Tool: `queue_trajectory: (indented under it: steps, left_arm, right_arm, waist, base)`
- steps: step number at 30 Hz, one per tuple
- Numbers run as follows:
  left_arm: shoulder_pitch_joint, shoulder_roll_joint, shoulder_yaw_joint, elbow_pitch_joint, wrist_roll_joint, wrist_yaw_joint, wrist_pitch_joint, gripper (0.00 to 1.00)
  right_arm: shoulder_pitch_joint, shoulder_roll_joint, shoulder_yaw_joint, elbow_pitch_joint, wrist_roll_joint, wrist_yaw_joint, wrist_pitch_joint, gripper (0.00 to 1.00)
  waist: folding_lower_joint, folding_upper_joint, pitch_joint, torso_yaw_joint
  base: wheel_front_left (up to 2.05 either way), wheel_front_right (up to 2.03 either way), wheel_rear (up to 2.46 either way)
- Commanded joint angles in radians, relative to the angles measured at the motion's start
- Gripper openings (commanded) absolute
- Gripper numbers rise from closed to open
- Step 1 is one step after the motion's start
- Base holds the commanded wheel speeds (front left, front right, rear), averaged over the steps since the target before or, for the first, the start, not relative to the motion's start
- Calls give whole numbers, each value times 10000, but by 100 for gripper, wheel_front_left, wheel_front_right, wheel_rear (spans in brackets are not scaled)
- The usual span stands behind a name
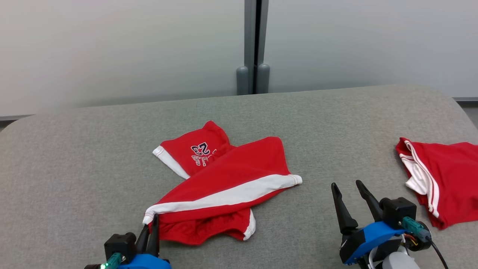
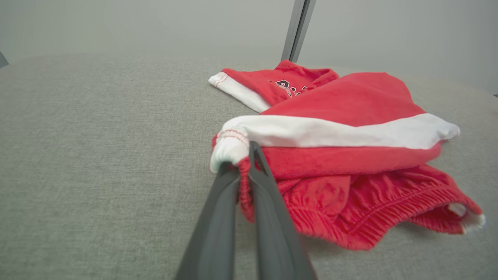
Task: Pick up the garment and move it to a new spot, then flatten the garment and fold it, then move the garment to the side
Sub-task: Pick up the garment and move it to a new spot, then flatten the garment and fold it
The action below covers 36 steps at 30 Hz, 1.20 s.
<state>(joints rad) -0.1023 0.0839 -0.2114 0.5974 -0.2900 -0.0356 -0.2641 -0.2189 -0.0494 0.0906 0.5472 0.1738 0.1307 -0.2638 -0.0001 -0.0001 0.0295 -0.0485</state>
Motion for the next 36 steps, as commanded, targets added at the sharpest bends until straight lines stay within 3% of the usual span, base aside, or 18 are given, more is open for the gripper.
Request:
queue_trajectory:
  steps: [1, 3, 4, 13, 27, 36]
  left_arm:
    - [107, 19, 159, -21, 114, 36, -1, 10]
    - [193, 23, 417, -116, 291, 107, -1, 76]
    - [235, 31, 579, -164, 398, 171, -1, 100]
    - [612, -137, 1707, -1424, 1376, 997, -1, 100]
    - [429, -337, 1435, -1654, 1745, 737, -1, 100]
    - [110, -338, 661, -1649, 1334, 792, -1, 100]
  right_arm:
    - [108, -27, 30, -10, 70, 1, -10, 100]
    - [141, -28, 42, -57, 85, 1, -10, 100]
    - [158, -26, 47, -84, 94, 1, -10, 100]
    - [185, -25, 126, -374, 271, 1, -8, 100]
    - [-112, -26, 256, 13, 237, 1, -8, 100]
    - [-610, -26, -98, 740, 329, 1, -8, 100]
  waist:
    - [1, 1, -95, -150]
    - [1, 1, -146, -254]
    - [1, 1, -165, -301]
    - [1, 1, -204, -479]
    - [1, 1, 193, 470]
    - [1, 1, 954, 1428]
  base:
    - [0, 0, 0]
    - [0, 0, 0]
    - [0, 0, 0]
    - [0, 0, 0]
    - [0, 0, 0]
    - [0, 0, 0]
